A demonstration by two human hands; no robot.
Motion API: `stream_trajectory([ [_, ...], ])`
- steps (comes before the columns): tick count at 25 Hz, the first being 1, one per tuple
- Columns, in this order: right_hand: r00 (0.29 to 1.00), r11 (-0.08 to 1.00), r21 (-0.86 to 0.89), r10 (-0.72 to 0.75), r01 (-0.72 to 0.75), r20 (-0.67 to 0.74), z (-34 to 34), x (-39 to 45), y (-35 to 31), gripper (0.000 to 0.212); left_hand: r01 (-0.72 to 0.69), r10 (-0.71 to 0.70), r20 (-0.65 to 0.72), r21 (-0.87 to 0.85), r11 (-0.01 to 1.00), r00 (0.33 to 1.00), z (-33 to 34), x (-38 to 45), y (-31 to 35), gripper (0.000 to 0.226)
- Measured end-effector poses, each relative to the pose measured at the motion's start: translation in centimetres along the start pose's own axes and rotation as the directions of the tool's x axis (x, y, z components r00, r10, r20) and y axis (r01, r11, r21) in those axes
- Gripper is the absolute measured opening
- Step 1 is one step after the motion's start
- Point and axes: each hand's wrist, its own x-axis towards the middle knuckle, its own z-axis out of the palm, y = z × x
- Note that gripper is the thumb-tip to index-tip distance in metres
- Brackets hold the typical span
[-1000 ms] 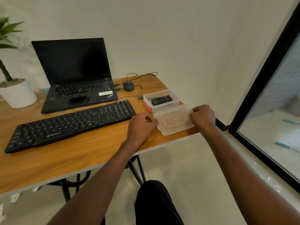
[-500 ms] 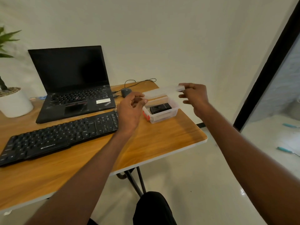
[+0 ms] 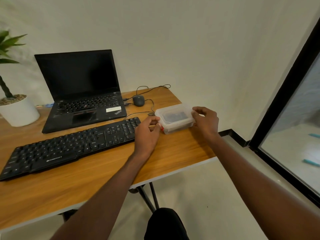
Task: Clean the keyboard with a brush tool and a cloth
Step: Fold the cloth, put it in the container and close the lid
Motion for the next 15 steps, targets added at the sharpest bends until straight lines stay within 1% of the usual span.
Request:
stream_trajectory([
  [2,1.000,0.999,-0.042,-0.024,0.023,-0.002,-0.2,-0.3,-0.1,0.025,0.042,-0.047,-0.051,-0.088,0.995,0.998,0.3,-0.5,0.2,0.018],
  [3,1.000,0.997,-0.072,-0.027,0.027,0.005,-0.3,-0.3,0.0,0.024,0.083,-0.096,-0.085,-0.146,0.986,0.992,0.4,-0.8,0.4,0.012],
  [4,0.999,0.995,-0.100,-0.028,0.030,0.014,-0.5,-0.5,-0.1,0.023,0.127,-0.153,-0.119,-0.202,0.971,0.981,0.5,-1.0,0.6,0.011],
  [6,0.997,0.983,-0.169,-0.069,0.074,0.038,-0.8,-1.1,-0.4,0.023,0.205,-0.259,-0.161,-0.289,0.935,0.952,0.5,-1.2,0.4,0.018],
  [9,0.986,0.937,-0.308,-0.145,0.164,0.085,-0.9,-1.6,-1.0,0.032,0.299,-0.369,-0.149,-0.355,0.886,0.918,0.2,-1.2,0.0,0.025],
  [12,0.985,0.922,-0.357,-0.112,0.152,0.129,-1.0,-1.4,-1.5,0.031,0.267,-0.327,-0.165,-0.306,0.914,0.931,0.2,-1.3,0.1,0.020],
  [13,0.985,0.896,-0.416,-0.103,0.153,0.140,-1.0,-1.2,-1.8,0.030,0.248,-0.306,-0.184,-0.284,0.926,0.934,0.2,-1.5,0.3,0.020],
  [14,0.979,0.829,-0.525,-0.128,0.193,0.158,-1.0,-1.2,-2.3,0.028,0.232,-0.290,-0.202,-0.270,0.935,0.935,0.3,-1.7,0.5,0.020],
  [15,0.961,0.735,-0.620,-0.194,0.275,0.197,-0.6,-1.4,-2.7,0.029,0.221,-0.278,-0.213,-0.256,0.941,0.937,0.3,-1.8,0.5,0.021],
])
